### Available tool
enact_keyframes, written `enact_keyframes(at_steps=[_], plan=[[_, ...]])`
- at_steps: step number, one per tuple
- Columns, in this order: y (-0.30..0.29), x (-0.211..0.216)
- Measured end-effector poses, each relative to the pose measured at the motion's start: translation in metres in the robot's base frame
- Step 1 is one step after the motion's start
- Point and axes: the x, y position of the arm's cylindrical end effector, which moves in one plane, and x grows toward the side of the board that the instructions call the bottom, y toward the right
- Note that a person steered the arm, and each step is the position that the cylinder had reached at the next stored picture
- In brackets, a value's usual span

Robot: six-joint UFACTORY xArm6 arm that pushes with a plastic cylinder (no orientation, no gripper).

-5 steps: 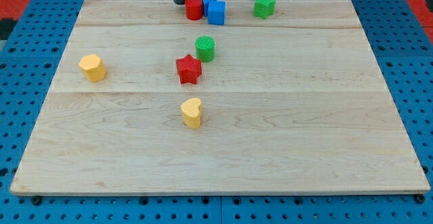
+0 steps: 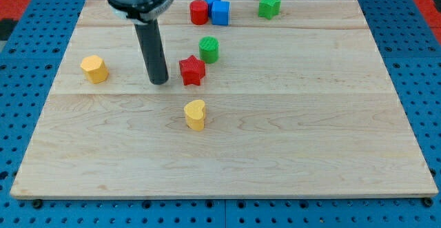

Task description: Push the red star into the green circle

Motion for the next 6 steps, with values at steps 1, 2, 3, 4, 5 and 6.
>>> enact_keyframes(at_steps=[1,2,3,4,5,6], plan=[[0.023,0.019],[0.053,0.001],[0.070,-0.026],[0.078,-0.052],[0.079,-0.077],[0.080,-0.057]])
